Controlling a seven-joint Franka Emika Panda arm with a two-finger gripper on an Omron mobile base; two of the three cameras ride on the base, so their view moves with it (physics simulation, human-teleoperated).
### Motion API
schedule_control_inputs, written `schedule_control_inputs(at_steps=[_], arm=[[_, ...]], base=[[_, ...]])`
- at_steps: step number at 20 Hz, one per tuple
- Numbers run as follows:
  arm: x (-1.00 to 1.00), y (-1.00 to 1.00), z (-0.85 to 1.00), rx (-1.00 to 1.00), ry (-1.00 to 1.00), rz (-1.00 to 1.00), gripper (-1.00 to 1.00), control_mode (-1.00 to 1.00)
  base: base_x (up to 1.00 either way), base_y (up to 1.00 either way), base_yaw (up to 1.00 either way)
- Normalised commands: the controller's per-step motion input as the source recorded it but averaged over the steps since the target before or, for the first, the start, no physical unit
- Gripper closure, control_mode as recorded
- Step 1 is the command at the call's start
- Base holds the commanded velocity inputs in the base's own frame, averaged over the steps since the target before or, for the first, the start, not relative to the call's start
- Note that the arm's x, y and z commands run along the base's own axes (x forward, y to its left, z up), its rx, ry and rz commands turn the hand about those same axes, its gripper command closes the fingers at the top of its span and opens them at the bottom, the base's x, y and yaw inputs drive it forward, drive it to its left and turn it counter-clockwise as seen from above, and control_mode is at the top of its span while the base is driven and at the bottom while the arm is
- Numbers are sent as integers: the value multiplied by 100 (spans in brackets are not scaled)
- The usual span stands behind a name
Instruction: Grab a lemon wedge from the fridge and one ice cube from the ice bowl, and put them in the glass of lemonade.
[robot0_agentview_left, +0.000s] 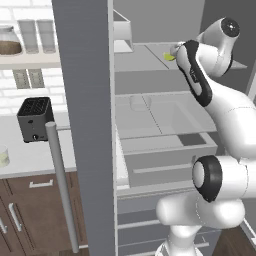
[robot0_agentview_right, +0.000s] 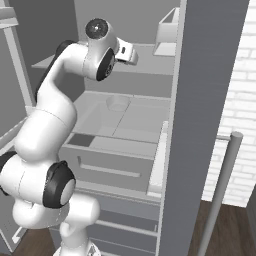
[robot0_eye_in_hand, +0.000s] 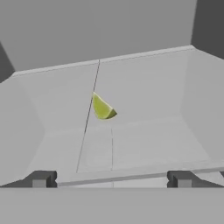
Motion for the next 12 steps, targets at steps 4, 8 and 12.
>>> schedule_control_inputs(at_steps=[4,8,12], arm=[[56,0,-8,0,1,0,-100,-100],[41,0,-8,0,4,0,-100,-100],[27,0,-20,0,5,0,-100,-100]], base=[[0,0,0],[0,0,0],[0,0,0]])
